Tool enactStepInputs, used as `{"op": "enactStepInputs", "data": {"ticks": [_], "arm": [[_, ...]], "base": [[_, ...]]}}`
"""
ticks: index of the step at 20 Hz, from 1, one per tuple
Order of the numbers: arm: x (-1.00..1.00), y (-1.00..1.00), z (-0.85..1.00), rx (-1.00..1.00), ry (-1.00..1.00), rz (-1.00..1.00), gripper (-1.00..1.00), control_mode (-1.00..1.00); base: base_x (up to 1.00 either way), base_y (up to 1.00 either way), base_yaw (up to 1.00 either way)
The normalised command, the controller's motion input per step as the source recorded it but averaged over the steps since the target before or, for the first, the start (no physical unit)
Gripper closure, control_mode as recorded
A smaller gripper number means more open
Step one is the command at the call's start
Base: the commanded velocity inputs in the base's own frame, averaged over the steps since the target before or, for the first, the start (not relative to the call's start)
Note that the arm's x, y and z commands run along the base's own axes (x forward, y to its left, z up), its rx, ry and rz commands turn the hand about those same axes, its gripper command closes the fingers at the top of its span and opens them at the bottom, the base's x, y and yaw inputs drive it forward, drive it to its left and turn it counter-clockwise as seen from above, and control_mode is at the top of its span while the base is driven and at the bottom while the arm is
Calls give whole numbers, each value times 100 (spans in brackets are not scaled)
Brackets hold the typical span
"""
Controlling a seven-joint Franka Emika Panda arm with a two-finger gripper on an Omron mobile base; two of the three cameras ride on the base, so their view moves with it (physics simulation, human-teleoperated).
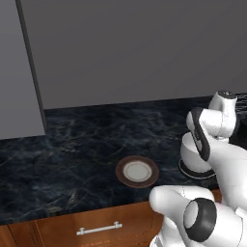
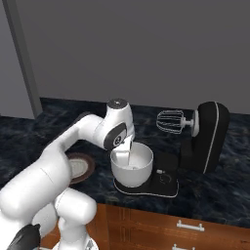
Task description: Add butter and sugar cubes to the stand mixer bowl and then turn on the stand mixer to begin making frosting.
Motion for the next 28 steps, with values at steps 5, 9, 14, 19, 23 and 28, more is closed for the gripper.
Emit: {"op": "enactStepInputs", "data": {"ticks": [5,9,14,19,23,28], "arm": [[-35,32,55,-5,-22,0,-100,-100],[-43,15,27,-5,-20,0,-100,-100],[-53,0,26,-8,-27,6,-100,-100],[-59,0,30,-8,-29,13,-100,-100],[-59,0,28,-6,-26,12,-100,-100],[-58,-10,15,-2,-21,6,-100,-100]], "base": [[0,0,0],[0,0,0],[0,0,0],[0,0,0],[0,0,0],[0,0,0]]}}
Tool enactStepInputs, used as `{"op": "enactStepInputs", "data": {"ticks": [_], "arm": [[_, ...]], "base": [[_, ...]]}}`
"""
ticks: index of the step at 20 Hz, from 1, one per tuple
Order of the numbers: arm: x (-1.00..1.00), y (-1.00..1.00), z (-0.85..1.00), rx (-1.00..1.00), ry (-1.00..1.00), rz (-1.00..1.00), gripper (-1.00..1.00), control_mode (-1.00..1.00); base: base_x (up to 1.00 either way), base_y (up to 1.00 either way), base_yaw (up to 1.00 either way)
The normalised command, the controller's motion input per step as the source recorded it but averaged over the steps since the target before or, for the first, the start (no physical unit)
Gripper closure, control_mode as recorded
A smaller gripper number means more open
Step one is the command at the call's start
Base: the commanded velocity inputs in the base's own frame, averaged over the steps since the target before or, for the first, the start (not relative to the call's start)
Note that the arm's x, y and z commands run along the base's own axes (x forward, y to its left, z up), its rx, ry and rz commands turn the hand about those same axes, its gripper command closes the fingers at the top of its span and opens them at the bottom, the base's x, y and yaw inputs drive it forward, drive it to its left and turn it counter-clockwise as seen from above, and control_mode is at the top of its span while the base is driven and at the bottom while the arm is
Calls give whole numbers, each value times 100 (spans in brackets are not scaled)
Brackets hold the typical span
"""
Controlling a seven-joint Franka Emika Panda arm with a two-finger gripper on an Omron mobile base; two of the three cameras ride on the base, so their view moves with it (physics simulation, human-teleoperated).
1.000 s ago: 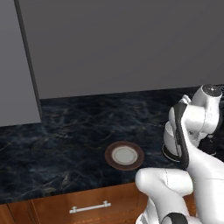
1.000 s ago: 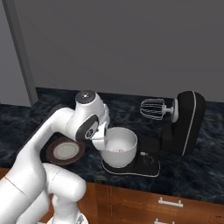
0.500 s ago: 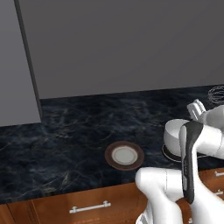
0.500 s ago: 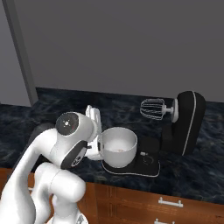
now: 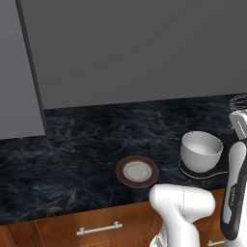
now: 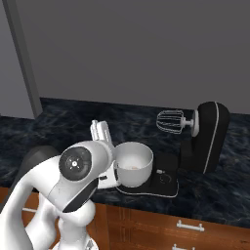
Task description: Add butter and sugar cubes to the stand mixer bowl and then turn on the stand mixer to begin making frosting.
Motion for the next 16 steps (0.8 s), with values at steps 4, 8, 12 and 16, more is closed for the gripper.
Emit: {"op": "enactStepInputs", "data": {"ticks": [4,8,12,16], "arm": [[-71,-44,0,0,-20,0,-100,-100],[-42,-42,-10,1,-6,0,-100,-100],[-7,-67,2,11,0,-2,-100,-100],[2,-73,14,13,0,-2,-100,-100]], "base": [[0,0,0],[0,0,0],[0,0,0],[0,0,0]]}}
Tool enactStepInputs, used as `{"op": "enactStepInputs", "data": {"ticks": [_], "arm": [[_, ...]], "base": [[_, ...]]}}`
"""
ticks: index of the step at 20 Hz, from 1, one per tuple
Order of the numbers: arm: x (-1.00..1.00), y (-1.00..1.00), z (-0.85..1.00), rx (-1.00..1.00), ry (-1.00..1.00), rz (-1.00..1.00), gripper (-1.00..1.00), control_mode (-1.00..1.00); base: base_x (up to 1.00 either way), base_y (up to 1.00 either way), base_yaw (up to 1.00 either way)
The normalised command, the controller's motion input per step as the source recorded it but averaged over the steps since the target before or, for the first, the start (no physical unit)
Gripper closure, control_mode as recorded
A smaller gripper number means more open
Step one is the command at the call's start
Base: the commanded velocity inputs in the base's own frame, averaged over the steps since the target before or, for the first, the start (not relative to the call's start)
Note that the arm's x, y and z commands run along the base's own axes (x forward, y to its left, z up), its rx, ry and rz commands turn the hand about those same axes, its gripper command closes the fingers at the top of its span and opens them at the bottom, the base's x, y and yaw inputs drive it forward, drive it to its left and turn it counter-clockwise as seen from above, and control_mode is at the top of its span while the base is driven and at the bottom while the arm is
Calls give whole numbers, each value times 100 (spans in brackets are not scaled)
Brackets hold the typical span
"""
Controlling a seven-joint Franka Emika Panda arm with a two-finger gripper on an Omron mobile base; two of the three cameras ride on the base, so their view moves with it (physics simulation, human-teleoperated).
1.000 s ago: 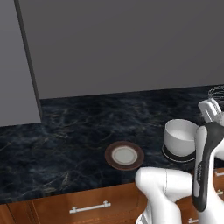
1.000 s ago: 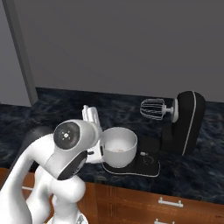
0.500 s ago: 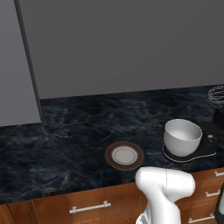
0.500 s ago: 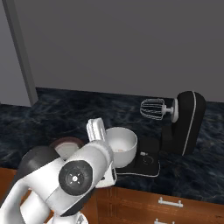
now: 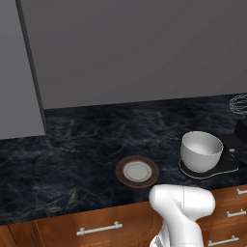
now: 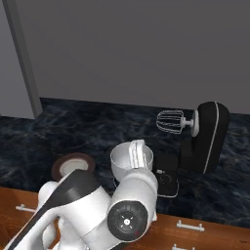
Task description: Add butter and sugar cubes to the stand mixer bowl and then turn on the stand mixer to begin making frosting.
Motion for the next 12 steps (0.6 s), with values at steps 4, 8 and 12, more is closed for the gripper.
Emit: {"op": "enactStepInputs", "data": {"ticks": [4,8,12], "arm": [[16,-77,14,15,1,0,-100,-100],[12,-75,0,19,0,0,-100,-100],[9,-67,-1,21,0,0,-100,-100]], "base": [[0,0,0],[0,0,0],[0,0,0]]}}
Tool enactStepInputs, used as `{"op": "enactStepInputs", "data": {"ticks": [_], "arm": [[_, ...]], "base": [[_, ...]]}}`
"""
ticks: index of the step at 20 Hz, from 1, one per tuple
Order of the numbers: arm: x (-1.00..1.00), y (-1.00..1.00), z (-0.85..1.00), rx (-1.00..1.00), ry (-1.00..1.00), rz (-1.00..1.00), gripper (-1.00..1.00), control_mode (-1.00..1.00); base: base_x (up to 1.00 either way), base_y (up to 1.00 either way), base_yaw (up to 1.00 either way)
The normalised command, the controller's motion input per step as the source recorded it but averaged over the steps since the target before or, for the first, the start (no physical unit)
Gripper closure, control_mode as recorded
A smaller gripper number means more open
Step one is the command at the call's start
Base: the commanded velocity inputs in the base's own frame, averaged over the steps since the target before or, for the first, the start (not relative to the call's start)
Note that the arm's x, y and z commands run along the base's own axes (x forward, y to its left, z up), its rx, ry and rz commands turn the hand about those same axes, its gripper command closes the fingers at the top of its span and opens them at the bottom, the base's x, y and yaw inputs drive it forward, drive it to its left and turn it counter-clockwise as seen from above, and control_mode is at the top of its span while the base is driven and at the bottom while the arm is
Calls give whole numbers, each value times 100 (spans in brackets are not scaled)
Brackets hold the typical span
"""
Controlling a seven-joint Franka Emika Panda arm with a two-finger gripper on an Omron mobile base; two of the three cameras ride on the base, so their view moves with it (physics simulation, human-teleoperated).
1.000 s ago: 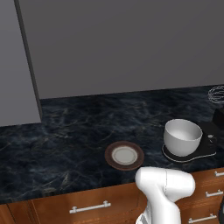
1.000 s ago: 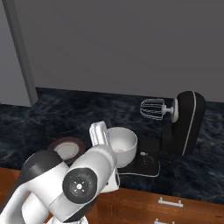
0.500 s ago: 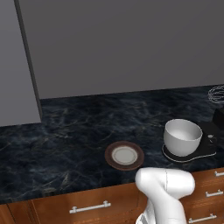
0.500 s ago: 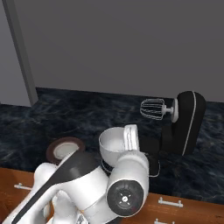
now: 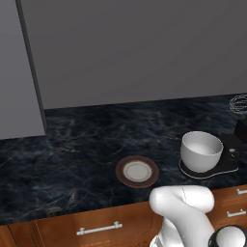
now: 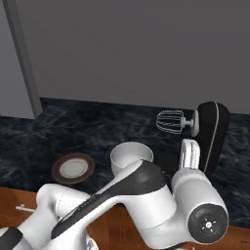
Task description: Add butter and sugar cubes to the stand mixer bowl and then turn on the stand mixer to begin making frosting.
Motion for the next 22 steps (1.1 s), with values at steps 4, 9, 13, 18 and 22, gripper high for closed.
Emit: {"op": "enactStepInputs", "data": {"ticks": [4,9,13,18,22], "arm": [[12,-51,-15,25,0,-3,-100,-100],[39,-24,-3,26,3,-11,-100,-100],[44,-12,-10,27,5,-12,-100,-100],[34,-7,-18,29,3,-13,-100,-100],[28,-6,-23,28,1,-15,-100,-100]], "base": [[0,0,0],[0,0,0],[0,0,0],[0,0,0],[0,0,0]]}}
